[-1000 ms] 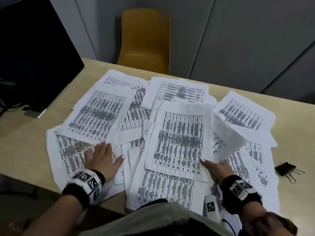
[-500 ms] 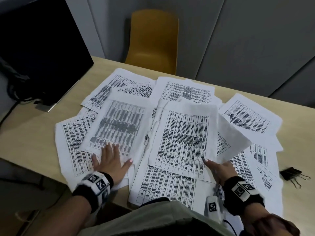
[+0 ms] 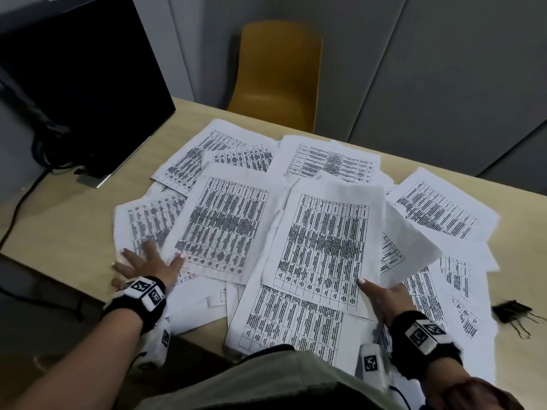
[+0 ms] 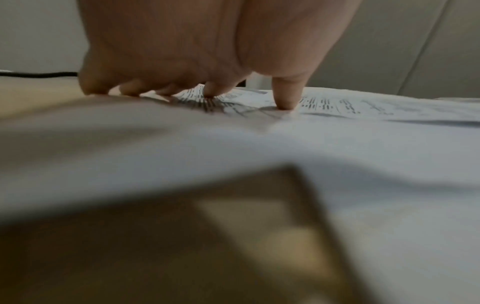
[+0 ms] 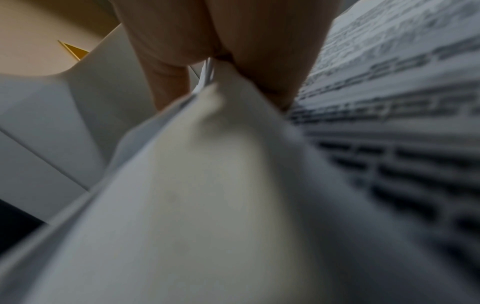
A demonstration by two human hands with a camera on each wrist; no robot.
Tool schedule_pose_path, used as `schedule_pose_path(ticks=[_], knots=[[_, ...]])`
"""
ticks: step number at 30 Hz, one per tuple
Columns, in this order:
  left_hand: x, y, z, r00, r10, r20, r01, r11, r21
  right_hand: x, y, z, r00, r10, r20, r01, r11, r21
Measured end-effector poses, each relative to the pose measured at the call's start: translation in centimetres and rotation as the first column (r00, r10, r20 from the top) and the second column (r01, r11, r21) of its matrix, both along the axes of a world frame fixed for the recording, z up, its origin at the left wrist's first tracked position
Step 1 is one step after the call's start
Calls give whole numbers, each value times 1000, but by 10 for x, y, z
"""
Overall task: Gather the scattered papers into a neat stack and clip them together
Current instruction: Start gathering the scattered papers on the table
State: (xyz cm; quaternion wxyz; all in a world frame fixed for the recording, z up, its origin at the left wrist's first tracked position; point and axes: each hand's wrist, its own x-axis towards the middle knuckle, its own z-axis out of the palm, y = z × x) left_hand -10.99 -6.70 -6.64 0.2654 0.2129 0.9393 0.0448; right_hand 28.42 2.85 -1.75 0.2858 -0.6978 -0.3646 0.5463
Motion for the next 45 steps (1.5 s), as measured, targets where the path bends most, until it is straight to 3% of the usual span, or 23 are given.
schedule_pose_path(ticks=[2, 4, 6, 9, 12, 18, 22, 27, 30, 32, 33, 35, 37, 41, 45], knots=[[11, 4, 3, 998, -63, 1, 63, 998, 31, 0, 0, 0, 1000, -9, -3, 9, 1000, 16], [18, 9, 11, 999, -40, 9, 39, 989, 141, 1, 0, -3, 1000, -7, 8, 7, 1000, 8], [14, 13, 17, 990, 133, 41, -139, 949, 282, 3, 1, -6, 1000, 0, 27, 0, 1000, -12], [2, 20, 31, 912, 385, 142, -409, 820, 400, 7, 2, -13, 999, 19, 47, -18, 999, -40], [0, 23, 33, 868, 397, 297, -496, 725, 478, 7, 3, -12, 996, 37, 87, -33, 998, -52], [21, 28, 30, 871, 240, 428, -430, 794, 430, 6, 4, -11, 997, 45, 64, -44, 999, -6], [31, 35, 36, 809, 238, 537, -475, 803, 359, 8, 4, -14, 995, 57, 77, -57, 998, -10], [32, 43, 30, 803, 219, 554, -453, 828, 330, 9, 6, -17, 993, 84, 89, -80, 996, -42], [24, 47, 14, 676, 186, 713, -488, 838, 244, 10, 5, -17, 993, 82, 82, -78, 996, -50], [10, 54, -8, 579, 215, 787, -600, 766, 232, 11, 5, -18, 993, 78, 90, -74, 996, -55], [19, 57, 11, 577, 230, 784, -630, 737, 247, 11, 5, -18, 992, 81, 97, -76, 995, -58], [31, 60, 35, 720, 268, 641, -606, 693, 391, 11, 6, -18, 993, 72, 97, -67, 996, -50], [41, 63, 40, 779, 256, 572, -539, 739, 404, 10, 7, -18, 996, 51, 75, -49, 998, -35], [57, 62, 33, 752, 183, 633, -450, 844, 291, 11, 8, -21, 999, 29, 35, -28, 999, -34], [56, 53, 29, 816, 145, 560, -375, 870, 321, 12, 7, -24, 999, 38, 33, -38, 999, -17]])
